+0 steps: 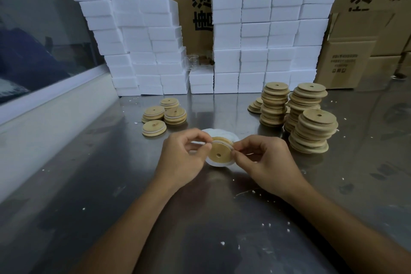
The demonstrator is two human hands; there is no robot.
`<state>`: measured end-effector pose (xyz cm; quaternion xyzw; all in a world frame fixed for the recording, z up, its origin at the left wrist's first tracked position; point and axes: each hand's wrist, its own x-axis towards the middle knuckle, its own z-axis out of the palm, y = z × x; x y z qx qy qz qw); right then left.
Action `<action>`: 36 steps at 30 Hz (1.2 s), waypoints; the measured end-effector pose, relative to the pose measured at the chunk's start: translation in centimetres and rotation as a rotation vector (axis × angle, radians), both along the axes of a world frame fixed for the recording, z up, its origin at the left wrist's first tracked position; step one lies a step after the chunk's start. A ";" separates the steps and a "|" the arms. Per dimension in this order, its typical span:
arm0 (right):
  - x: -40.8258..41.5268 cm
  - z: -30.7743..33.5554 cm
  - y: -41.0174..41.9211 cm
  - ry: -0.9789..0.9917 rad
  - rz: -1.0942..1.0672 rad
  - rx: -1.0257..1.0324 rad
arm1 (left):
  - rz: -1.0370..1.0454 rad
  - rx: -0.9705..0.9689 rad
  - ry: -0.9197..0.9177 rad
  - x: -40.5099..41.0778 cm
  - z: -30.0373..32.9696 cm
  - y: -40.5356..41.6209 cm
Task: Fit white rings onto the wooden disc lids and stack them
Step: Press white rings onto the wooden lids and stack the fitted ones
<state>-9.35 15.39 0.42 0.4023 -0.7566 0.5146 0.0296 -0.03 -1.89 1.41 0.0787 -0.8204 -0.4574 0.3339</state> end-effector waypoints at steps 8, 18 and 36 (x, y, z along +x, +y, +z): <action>0.2 -0.2 -0.2 0.011 -0.016 0.000 | 0.005 -0.167 0.027 -0.1 0.1 0.4; -0.2 -0.2 -0.5 -0.144 0.002 0.000 | -0.035 0.279 -0.031 -0.2 -0.6 -0.3; 0.1 -0.2 -0.2 -0.032 -0.017 -0.019 | -0.001 0.015 -0.041 -0.2 -0.6 0.0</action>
